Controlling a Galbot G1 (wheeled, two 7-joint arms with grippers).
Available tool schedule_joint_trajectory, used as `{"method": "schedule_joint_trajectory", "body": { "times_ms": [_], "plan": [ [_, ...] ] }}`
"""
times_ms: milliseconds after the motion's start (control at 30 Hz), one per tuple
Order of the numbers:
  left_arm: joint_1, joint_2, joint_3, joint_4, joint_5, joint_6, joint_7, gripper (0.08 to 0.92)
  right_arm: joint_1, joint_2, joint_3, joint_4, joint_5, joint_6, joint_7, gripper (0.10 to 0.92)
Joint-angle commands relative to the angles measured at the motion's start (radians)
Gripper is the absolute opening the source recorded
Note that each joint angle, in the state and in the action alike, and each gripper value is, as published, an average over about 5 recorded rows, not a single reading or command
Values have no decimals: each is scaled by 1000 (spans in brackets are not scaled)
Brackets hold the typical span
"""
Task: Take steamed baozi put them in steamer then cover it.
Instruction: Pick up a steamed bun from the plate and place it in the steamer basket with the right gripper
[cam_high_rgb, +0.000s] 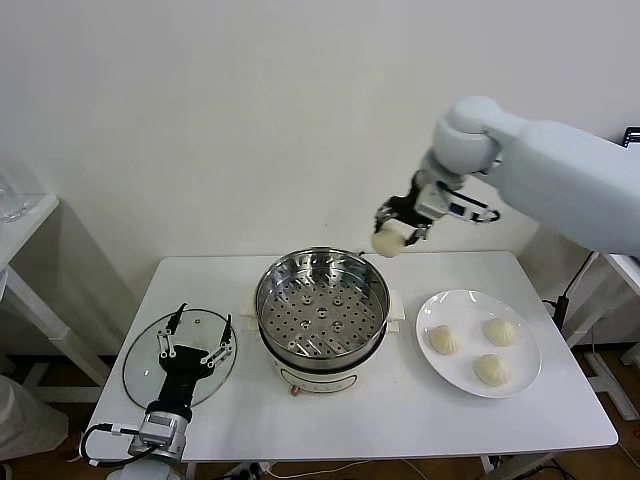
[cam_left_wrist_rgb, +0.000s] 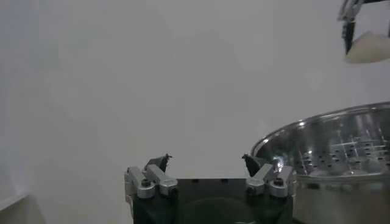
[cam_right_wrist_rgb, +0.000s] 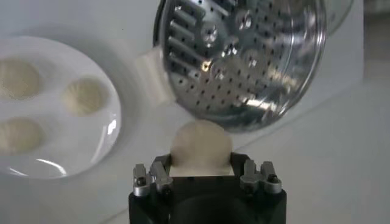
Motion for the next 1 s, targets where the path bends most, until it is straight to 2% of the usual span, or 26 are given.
{"method": "schedule_joint_trajectory", "body": {
  "times_ms": [33, 233, 1000],
  "plan": [
    [3, 2, -3, 5, -3, -2, 1, 823, -68, 188, -30, -134, -99, 105, 64, 670],
    [3, 3, -4, 6, -3, -4, 2, 823, -139, 242, -15, -217, -137, 115, 102, 670],
    [17, 3, -4, -15, 0, -11, 3, 823, -235, 272, 22, -292, -196, 83, 114, 681]
  ]
}}
